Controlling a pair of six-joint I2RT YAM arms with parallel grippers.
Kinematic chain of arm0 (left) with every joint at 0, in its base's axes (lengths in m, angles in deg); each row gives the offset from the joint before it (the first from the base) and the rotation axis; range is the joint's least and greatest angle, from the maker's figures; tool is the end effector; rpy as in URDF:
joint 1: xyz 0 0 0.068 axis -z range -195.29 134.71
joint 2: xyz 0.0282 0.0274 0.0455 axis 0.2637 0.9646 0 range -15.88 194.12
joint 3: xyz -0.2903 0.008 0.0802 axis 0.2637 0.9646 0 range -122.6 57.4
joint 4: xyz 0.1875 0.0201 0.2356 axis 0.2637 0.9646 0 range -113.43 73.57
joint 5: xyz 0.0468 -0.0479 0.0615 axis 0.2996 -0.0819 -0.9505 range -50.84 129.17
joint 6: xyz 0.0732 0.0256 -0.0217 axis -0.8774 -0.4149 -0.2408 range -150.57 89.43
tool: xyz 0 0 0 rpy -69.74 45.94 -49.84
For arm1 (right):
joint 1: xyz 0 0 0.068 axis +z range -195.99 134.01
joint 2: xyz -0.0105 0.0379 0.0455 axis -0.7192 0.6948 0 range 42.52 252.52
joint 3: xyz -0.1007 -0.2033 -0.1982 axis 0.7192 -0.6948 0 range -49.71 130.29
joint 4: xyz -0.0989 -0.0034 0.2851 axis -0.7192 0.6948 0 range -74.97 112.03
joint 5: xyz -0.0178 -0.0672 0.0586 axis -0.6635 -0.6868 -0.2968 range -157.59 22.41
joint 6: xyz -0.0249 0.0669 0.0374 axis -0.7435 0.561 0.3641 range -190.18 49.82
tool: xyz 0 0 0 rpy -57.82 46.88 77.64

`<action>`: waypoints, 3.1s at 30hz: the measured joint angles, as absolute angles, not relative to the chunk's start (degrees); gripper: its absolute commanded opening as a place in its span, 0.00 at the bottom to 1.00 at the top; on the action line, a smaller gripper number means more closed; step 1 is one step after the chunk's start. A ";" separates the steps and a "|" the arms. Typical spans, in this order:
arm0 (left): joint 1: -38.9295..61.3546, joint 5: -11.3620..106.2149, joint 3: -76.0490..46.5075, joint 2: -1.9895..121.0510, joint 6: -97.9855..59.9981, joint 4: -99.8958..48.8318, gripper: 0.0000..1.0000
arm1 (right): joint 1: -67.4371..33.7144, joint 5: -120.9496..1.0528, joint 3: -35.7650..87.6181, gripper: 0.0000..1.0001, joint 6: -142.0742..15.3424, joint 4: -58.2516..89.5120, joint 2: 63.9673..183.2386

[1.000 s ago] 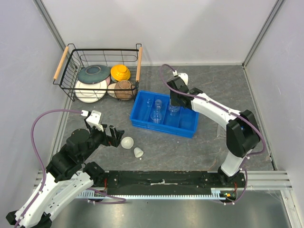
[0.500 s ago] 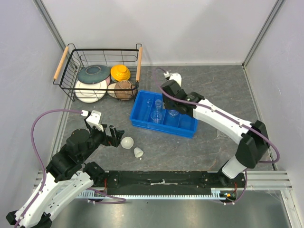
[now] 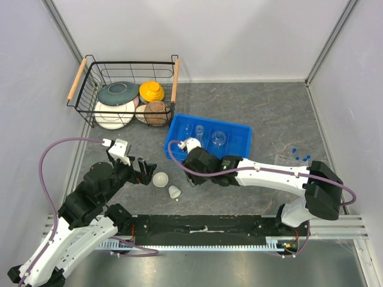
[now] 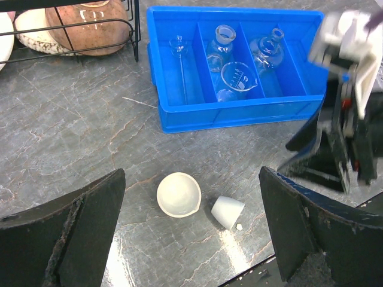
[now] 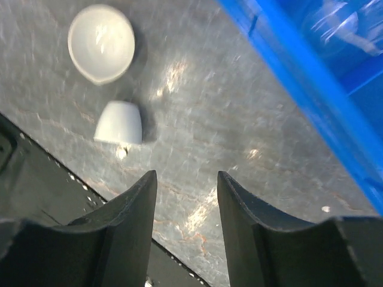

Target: Organize the chemistry lab equipment

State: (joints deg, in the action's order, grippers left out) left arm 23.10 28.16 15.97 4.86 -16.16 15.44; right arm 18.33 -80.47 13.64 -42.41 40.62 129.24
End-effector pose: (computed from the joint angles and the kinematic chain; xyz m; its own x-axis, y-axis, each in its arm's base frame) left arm 0.1092 -0.0695 0.3307 -0.3532 -0.0319 -0.9350 0.3919 0.9025 -0.1788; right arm 0.1806 0.3395 0.2403 -0.6690 -0.3431 -0.6593 -0.5689 0.8072 0.1573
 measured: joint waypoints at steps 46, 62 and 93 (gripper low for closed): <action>23.10 28.18 15.97 4.81 -16.16 15.44 1.00 | 33.06 -91.62 -13.00 0.60 -46.65 -5.52 134.62; 23.10 28.18 15.97 4.81 -16.16 15.44 1.00 | 33.30 -91.66 -9.90 0.60 -47.18 -7.62 138.29; 23.10 28.18 15.97 4.79 -16.18 15.44 1.00 | 32.80 -93.54 -4.76 0.24 -50.08 -8.38 143.99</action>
